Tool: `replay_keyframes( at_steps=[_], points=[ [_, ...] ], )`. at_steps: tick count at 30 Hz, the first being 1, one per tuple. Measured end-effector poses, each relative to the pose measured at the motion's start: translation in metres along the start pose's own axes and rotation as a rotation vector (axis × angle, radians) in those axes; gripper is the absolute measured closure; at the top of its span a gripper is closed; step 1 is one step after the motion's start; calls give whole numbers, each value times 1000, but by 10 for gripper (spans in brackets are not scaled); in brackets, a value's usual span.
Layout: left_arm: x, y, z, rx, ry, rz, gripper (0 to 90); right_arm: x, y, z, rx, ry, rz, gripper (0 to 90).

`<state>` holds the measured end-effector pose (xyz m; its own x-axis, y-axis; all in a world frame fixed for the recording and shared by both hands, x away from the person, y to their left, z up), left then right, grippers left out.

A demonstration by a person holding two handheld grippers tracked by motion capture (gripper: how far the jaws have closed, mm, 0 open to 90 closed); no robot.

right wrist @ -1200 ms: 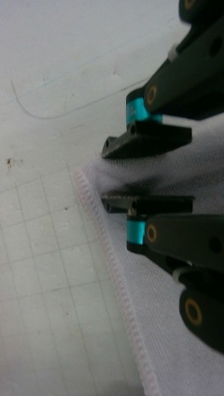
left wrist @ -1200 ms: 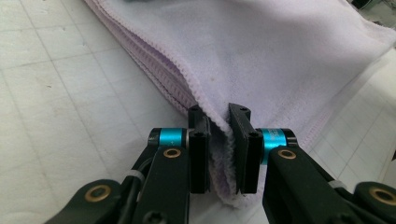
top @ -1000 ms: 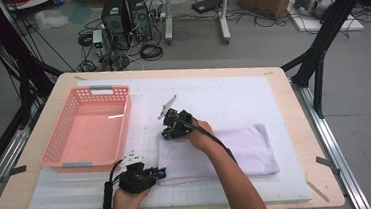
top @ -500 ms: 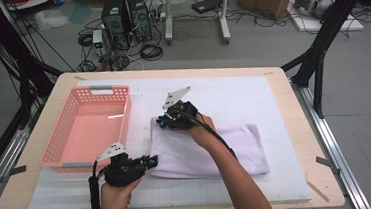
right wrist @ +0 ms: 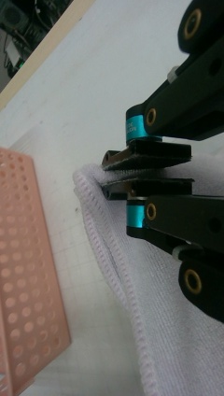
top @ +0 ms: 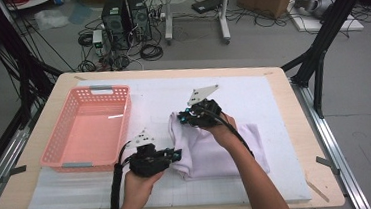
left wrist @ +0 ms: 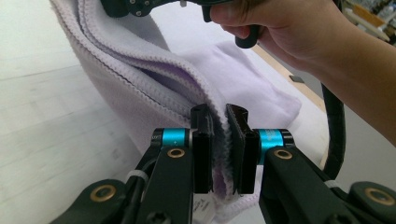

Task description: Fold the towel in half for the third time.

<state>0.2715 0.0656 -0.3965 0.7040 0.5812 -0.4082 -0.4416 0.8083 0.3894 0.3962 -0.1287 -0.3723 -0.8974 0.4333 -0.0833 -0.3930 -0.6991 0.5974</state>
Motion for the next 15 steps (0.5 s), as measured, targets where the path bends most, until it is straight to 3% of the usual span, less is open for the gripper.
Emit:
replay_keyframes(
  at_steps=[7, 15],
  points=[
    [-17, -30, 12, 39, -37, -32, 807, -13, 23, -22, -5, -37, -34, 843],
    [-33, -64, 18, 70, -67, -63, 804, -22, 46, -38, -17, -42, -68, 840]
  ],
)
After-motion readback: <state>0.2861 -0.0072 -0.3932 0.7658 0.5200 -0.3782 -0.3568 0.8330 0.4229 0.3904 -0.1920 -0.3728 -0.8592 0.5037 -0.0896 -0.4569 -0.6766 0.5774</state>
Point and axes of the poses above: each handheld gripper's, and its own axes: y roughly backward along the jaws, z roughly out of its top, x roughly to its left, the point moved 1 cm from there along -y, roughly forward along the jaws, and after that the axes turned 1 degree about -z, right-handed, at the moved point
